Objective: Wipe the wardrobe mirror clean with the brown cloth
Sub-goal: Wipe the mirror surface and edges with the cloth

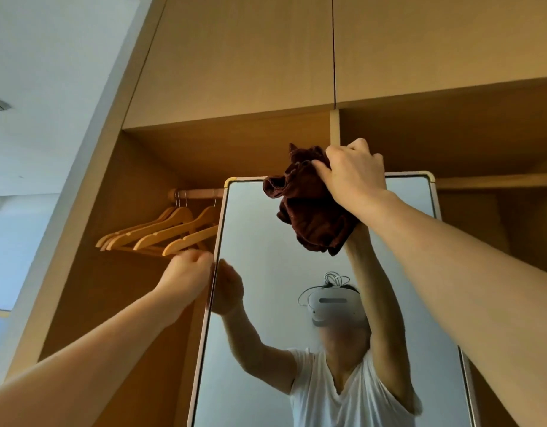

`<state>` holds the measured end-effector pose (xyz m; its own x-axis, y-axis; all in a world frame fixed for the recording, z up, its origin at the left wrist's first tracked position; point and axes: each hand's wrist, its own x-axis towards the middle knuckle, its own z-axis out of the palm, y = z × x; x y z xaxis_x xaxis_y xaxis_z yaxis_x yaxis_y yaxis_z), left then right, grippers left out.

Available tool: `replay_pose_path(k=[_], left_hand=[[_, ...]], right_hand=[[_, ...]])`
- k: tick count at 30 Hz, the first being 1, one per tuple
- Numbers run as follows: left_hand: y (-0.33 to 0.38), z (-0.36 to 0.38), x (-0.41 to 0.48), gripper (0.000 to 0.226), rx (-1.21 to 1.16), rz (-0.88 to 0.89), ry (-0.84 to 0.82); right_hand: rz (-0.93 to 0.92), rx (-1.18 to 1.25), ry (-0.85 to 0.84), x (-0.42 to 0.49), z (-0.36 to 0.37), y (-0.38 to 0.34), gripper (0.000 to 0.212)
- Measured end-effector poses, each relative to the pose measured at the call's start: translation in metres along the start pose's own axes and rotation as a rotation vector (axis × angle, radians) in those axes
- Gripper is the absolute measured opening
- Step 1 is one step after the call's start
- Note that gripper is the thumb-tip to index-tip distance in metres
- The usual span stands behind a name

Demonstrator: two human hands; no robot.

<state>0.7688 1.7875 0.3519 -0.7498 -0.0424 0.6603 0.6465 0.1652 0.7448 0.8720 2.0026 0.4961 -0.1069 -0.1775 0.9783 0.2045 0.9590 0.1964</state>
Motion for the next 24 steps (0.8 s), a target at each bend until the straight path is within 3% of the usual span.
replay_pose_path(k=[4,13,18,24], left_hand=[[0.046,0.023,0.01,0.031,0.122,0.292,0.182],[0.117,0.096,-0.011,0.088,0.155,0.836,0.089],[0.139,0.139,-0.015,0.096,0.473,0.815,0.111],[0.148,0.163,-0.016,0.067,0.617,0.789,0.278]], right_hand=[[0.044,0.051,-0.032,0.006,-0.003,0.004,0.034],[0.082,0.043,-0.065,0.005,-0.019,0.044,0.027],[0.123,-0.06,-0.128,-0.002,-0.038,0.076,0.035],[0.134,-0.02,-0.135,-0.015,-0.044,0.081,0.035]])
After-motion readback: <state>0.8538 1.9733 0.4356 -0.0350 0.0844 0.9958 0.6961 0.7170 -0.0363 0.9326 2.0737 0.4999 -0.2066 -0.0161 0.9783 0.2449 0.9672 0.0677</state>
